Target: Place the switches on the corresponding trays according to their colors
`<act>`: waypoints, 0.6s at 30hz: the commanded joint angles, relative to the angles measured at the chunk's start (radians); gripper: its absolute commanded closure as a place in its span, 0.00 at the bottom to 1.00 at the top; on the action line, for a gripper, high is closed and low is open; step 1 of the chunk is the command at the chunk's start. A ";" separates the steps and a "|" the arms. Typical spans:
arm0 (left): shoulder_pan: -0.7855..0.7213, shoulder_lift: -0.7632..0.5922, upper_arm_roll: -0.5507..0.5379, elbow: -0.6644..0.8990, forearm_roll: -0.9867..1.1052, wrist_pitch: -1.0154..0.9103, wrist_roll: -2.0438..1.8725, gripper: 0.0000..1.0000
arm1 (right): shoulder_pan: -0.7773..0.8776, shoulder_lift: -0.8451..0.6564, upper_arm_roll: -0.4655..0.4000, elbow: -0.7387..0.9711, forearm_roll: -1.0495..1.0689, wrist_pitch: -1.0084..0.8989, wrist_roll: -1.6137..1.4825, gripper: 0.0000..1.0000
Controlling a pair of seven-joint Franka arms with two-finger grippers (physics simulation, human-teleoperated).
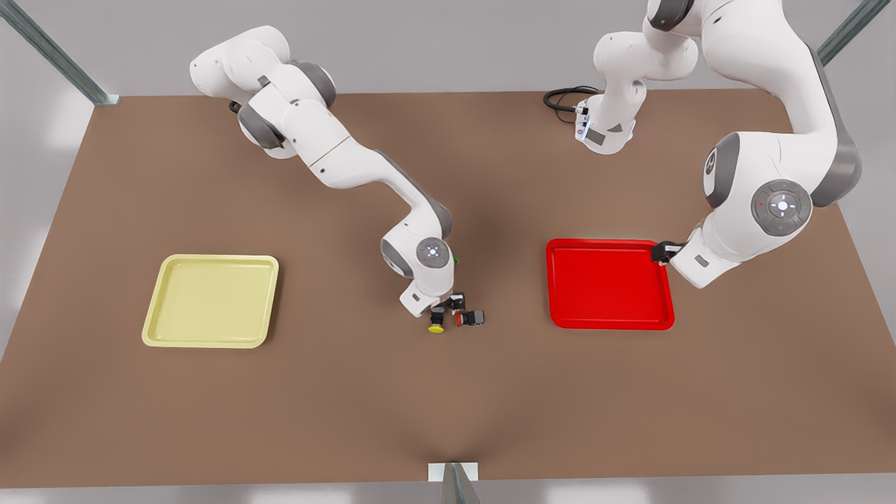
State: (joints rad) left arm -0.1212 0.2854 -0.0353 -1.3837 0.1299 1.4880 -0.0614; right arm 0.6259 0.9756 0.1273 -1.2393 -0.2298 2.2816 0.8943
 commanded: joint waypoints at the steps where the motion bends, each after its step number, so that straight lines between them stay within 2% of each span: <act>1: 0.000 0.000 0.000 0.000 -0.003 0.000 0.000 0.00 | 0.000 0.000 0.000 0.000 0.000 0.009 0.002 0.11; 6: 0.000 0.001 0.000 0.000 -0.003 0.000 -0.002 0.00 | -0.006 -0.002 0.000 -0.002 0.006 0.032 0.029 0.19; 7: 0.000 0.001 0.000 0.000 -0.004 0.000 -0.003 0.00 | -0.006 -0.002 0.000 -0.002 0.006 0.033 0.029 0.23; 14: 0.000 0.005 0.000 0.000 -0.016 0.000 -0.006 0.00 | -0.006 0.001 -0.002 -0.032 -0.002 0.061 0.044 0.25; 18: 0.000 0.006 0.000 -0.002 -0.022 0.000 -0.008 0.00 | -0.006 0.001 -0.002 -0.032 -0.002 0.059 0.045 0.31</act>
State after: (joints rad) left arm -0.1220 0.2915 -0.0353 -1.3852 0.1119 1.4880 -0.0690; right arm 0.6197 0.9772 0.1258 -1.2717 -0.2316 2.3408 0.9388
